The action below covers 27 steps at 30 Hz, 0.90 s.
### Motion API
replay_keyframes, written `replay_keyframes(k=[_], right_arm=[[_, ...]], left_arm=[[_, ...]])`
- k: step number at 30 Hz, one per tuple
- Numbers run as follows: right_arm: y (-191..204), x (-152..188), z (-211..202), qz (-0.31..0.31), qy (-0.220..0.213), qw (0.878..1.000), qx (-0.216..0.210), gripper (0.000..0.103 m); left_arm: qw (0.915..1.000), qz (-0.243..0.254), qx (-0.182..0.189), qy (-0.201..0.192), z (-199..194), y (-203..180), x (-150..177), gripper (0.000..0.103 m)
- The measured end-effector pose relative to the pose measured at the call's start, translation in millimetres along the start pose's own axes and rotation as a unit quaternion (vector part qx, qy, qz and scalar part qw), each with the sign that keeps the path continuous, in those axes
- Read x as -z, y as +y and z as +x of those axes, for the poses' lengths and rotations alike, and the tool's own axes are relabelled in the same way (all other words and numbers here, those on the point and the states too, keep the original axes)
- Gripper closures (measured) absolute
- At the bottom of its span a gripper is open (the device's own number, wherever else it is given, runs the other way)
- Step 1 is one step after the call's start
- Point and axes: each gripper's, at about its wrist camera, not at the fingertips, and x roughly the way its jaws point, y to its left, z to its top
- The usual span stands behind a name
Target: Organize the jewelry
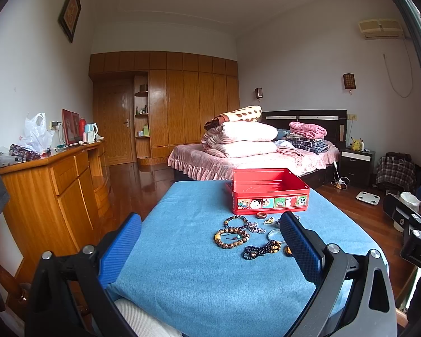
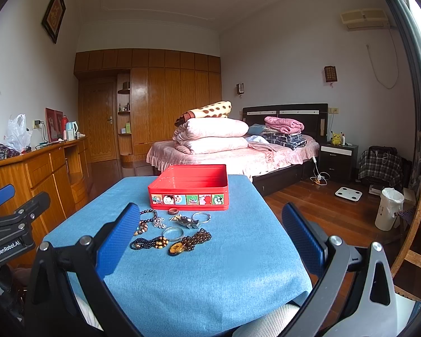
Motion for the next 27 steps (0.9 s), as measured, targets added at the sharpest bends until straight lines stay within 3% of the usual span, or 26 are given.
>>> replay_keyframes(k=[27], right_arm=[[0.3, -0.7, 0.2, -0.001, 0.0, 1.0, 0.0, 0.005]], left_arm=[[1.0, 0.002, 0.0, 0.003, 4.4, 5.4, 6.0, 0.006]])
